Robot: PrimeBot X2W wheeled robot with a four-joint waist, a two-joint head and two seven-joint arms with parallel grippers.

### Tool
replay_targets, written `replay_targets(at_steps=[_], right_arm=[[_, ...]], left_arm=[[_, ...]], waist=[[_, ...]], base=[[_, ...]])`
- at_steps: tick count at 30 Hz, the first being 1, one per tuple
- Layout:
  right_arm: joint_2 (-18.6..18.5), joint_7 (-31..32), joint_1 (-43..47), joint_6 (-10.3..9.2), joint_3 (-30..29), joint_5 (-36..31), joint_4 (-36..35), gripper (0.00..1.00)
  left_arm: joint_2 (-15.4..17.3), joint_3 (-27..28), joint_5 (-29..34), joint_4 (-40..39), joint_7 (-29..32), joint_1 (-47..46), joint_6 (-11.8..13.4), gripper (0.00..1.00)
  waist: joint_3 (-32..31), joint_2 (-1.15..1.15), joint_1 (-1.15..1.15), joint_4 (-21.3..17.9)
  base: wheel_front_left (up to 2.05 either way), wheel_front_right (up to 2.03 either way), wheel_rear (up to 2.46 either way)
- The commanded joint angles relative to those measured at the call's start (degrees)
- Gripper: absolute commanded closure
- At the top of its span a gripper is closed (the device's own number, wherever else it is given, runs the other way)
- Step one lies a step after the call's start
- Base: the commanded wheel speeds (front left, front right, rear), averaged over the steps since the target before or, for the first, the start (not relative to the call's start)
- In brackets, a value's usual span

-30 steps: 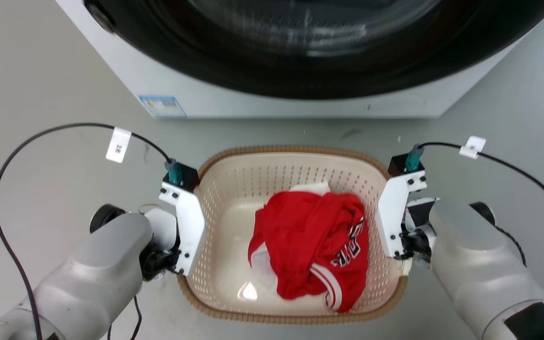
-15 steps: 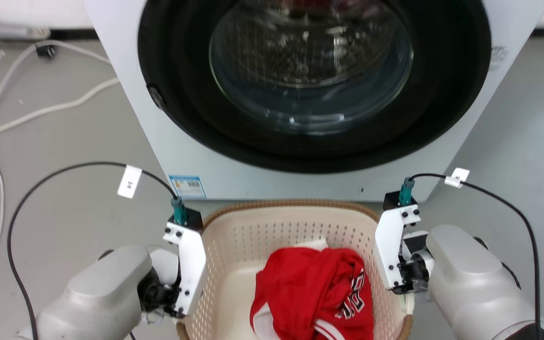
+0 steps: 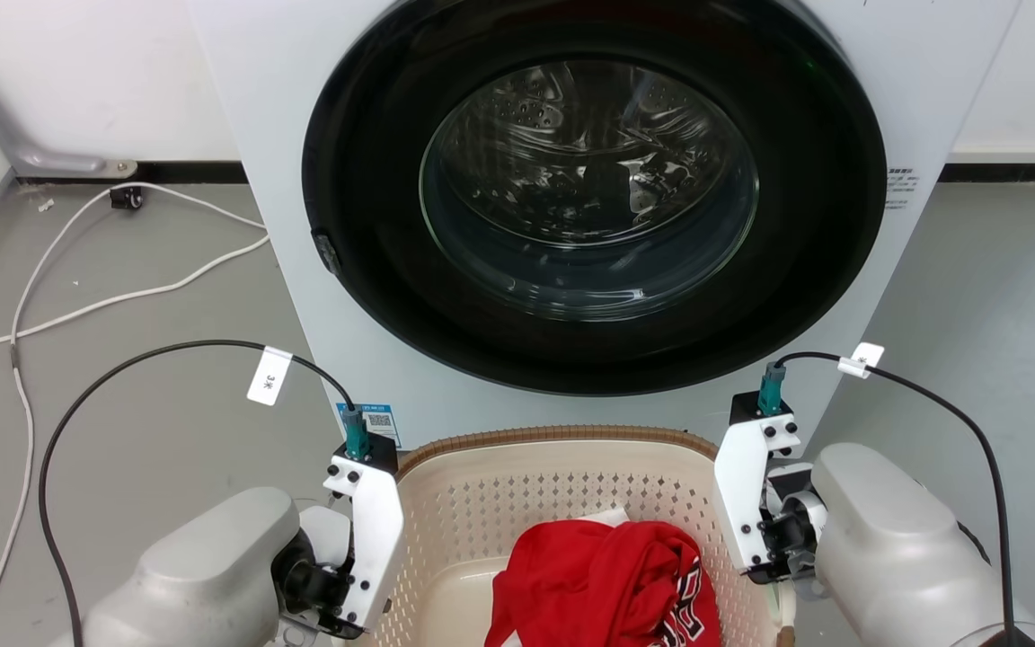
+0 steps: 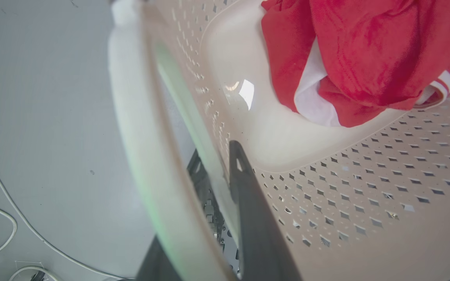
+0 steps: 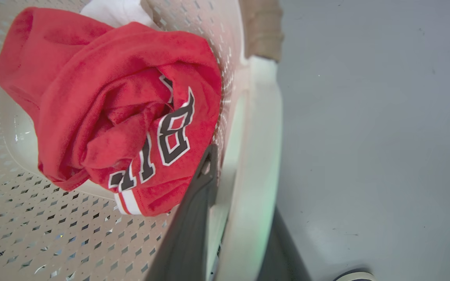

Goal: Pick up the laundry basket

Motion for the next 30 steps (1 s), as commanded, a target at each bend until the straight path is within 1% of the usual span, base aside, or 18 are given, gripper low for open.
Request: replay_targets(at_steps=[1, 7, 30], right_arm=[[-0.13, -0.61, -0.28, 0.17, 0.43, 0.21, -1.21, 1.00], [-0.68, 0.20, -0.18, 0.17, 1.05, 0.66, -0.90, 1.00], [-0.28, 0.49, -1.71, 0.17, 2.81, 2.65, -0.44, 1.00]], left_arm=[[-1.22, -1.08, 0.15, -1.15, 1.51, 0.59, -1.17, 1.00], [-0.99, -1.03, 0.92, -0.55, 1.69, 0.53, -1.17, 1.00], [-1.53, -0.99, 0.54, -0.20, 2.67, -0.76, -1.17, 1.00]], waist=[[-0.34, 0.00, 0.01, -0.12], [-1.00, 0.00, 0.01, -0.54], [-1.08, 0.00, 0.01, -1.59]], base=[[0.00, 0.00, 0.00], [0.00, 0.00, 0.00], [0.00, 0.00, 0.00]])
